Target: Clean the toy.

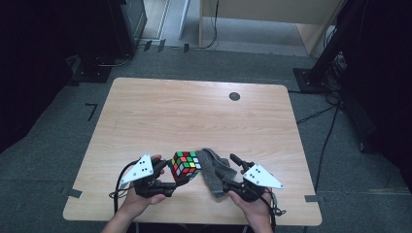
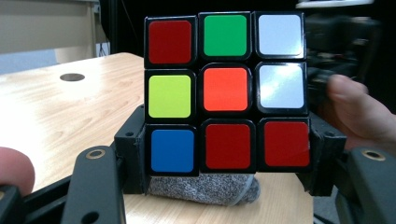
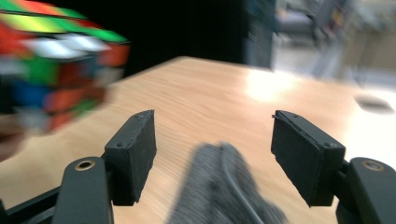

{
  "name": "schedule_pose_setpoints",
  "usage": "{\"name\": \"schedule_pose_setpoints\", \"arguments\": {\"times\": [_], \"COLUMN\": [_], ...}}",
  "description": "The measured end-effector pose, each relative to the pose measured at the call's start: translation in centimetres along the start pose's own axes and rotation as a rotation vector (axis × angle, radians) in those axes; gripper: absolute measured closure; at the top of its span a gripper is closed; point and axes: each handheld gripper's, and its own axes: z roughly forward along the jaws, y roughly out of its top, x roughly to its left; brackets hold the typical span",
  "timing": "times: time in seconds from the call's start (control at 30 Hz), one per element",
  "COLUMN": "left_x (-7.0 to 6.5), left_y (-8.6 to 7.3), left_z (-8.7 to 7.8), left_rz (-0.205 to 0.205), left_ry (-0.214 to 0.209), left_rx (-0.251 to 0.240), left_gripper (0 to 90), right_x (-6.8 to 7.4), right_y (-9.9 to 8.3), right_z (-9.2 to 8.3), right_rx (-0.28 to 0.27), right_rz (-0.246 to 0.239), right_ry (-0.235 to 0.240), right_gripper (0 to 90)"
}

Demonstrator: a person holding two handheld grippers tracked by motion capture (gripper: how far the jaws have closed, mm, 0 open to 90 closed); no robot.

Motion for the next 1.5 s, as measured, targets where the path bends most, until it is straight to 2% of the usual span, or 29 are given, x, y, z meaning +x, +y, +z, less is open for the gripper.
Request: {"name": "schedule_pose_setpoints", "arguments": {"times": [0.03,0.1,0.17,0.23,0.3,0.37,0.47,0.57,0.67,0.77,0.87,0.93,1.0,1.07,1.17,1.23,1.37,1.4,1.43,1.47,1.5], "left_x": [0.1,0.2,0.3,0.4,0.4,0.3,0.1,-0.1,0.0,-0.2,-0.4,-0.1,0.1,0.1,0.2,0.5,0.9,0.9,0.9,0.7,0.4], "left_y": [0.1,0.3,0.5,0.6,0.8,0.9,0.9,1.0,1.3,1.4,1.5,1.4,1.4,1.5,2.0,2.2,1.7,1.4,1.2,0.9,0.7], "left_z": [0.0,-0.1,-0.2,-0.2,-0.1,0.0,0.4,0.7,1.1,1.5,1.8,1.8,1.8,1.7,0.9,0.3,-0.1,0.0,0.0,0.1,0.3], "left_rz": [-0.01,-0.031,-0.063,-0.089,-0.101,-0.107,-0.11,-0.128,-0.169,-0.19,-0.205,-0.218,-0.225,-0.216,-0.206,-0.195,-0.121,-0.082,-0.055,-0.011,0.042], "left_ry": [-0.003,-0.004,-0.004,-0.01,-0.006,0.0,0.003,0.0,-0.023,-0.048,-0.071,-0.075,-0.089,-0.082,-0.045,-0.02,0.048,0.063,0.063,0.07,0.094], "left_rx": [0.002,0.007,0.012,0.013,0.024,0.035,0.06,0.088,0.126,0.169,0.197,0.211,0.209,0.2,0.144,0.123,0.12,0.119,0.117,0.121,0.131], "left_gripper": [34.0,33.9,33.9,33.9,33.9,33.9,33.9,33.9,33.9,33.9,33.7,33.5,32.5,31.4,18.4,14.8,13.7,13.7,13.7,13.6,13.6], "right_x": [0.4,1.7,2.8,3.6,4.1,4.6,5.0,5.5,5.8,6.0,6.3,6.4,6.4,6.3,5.6,4.9,3.3,3.1,3.0,2.9,2.9], "right_y": [0.1,-0.2,-0.6,-0.9,-0.9,-0.9,-0.9,-0.9,-0.9,-1.0,-1.3,-1.3,-1.3,-1.2,-1.3,-1.3,-0.8,-0.6,-0.2,0.0,0.3], "right_z": [0.0,0.4,0.9,1.3,1.5,1.6,1.6,1.6,1.8,2.0,2.1,2.0,1.9,1.9,1.9,1.7,1.2,1.1,0.9,0.8,0.6], "right_rx": [-0.004,-0.013,-0.012,-0.019,-0.044,-0.09,-0.123,-0.136,-0.149,-0.153,-0.151,-0.146,-0.131,-0.124,-0.091,-0.079,-0.058,-0.053,-0.043,-0.036,-0.029], "right_rz": [-0.035,-0.133,-0.198,-0.249,-0.278,-0.316,-0.36,-0.432,-0.482,-0.532,-0.591,-0.61,-0.599,-0.573,-0.53,-0.474,-0.326,-0.299,-0.252,-0.223,-0.196], "right_ry": [0.027,0.082,0.115,0.117,0.123,0.128,0.126,0.105,0.078,0.047,0.019,0.027,0.027,0.042,0.033,0.019,0.015,0.017,0.018,0.019,0.021], "right_gripper": [31.3,30.7,29.9,28.8,28.5,28.2,27.2,25.1,22.8,22.3,28.8,34.1,34.3,34.4,34.5,34.5,34.5,34.5,34.4,34.5,34.5]}}
